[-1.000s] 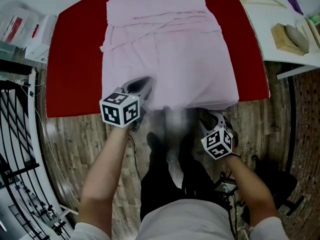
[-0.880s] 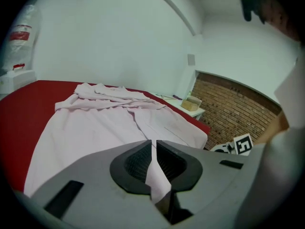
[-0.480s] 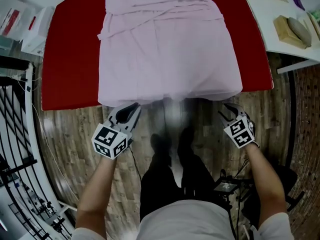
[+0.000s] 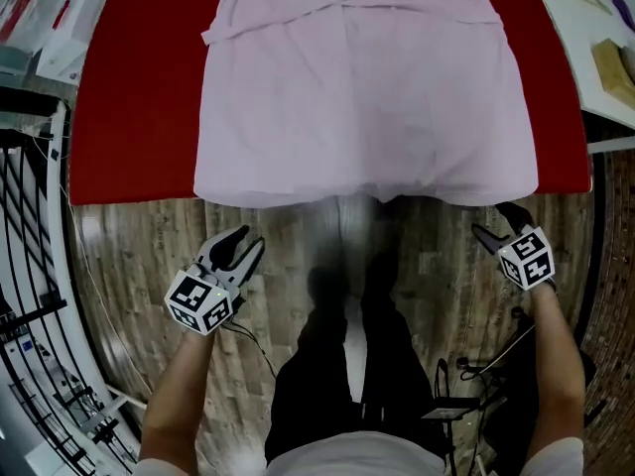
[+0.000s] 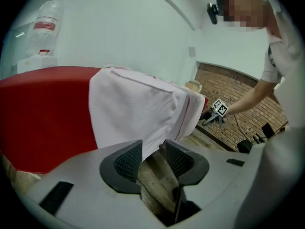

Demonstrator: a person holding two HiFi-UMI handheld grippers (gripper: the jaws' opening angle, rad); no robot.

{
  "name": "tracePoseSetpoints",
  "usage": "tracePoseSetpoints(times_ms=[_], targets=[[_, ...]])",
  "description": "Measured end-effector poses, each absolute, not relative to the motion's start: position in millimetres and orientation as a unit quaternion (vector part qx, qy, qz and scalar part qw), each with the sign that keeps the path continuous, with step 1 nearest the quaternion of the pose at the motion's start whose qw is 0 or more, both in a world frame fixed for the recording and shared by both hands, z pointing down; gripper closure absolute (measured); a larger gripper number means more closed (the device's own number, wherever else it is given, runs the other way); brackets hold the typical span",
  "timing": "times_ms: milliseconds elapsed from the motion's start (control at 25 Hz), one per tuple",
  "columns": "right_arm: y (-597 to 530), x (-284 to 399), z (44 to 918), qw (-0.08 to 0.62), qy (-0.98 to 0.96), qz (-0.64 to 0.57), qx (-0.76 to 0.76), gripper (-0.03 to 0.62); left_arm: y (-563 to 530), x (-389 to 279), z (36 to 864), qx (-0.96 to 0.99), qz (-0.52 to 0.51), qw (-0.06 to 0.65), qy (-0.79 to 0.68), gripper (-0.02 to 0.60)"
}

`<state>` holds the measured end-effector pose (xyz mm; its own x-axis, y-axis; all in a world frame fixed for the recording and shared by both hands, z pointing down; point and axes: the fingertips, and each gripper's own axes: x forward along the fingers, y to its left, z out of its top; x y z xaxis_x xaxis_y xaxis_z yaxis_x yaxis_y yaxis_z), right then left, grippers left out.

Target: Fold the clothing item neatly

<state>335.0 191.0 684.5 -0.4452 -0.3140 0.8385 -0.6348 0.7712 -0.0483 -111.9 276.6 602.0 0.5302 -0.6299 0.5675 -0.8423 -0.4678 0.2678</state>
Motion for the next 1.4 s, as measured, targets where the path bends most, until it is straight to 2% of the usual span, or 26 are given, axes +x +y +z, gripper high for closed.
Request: tracePoseSetpoints(times_ms=[80, 320, 600, 1000, 1400], targets=[[188, 335, 695, 0.444, -0.834, 0.175, 0.278, 0.315, 279, -126, 621, 0.833, 0.205, 0.263, -0.441, 0.422], [185, 335, 720, 0.446, -0.841, 0.163, 0.259, 0.295, 266, -170, 657, 0.835, 0.184, 0.251, -0.454, 0.363], [175, 338, 717, 0.429, -0.853, 0.164, 0.248, 0.278, 255, -179, 676, 0.854, 0.196, 0.241, -0.418, 0.276], [162, 314, 725, 0.403, -0.864, 0.182, 0.242, 0.278, 234, -173, 702, 0.864, 0.223, 0.245, -0.380, 0.262], [155, 279, 736, 0.370, -0.874, 0.194, 0.247, 0.278, 216, -133, 721, 0.873, 0.223, 0.264, -0.345, 0.265]])
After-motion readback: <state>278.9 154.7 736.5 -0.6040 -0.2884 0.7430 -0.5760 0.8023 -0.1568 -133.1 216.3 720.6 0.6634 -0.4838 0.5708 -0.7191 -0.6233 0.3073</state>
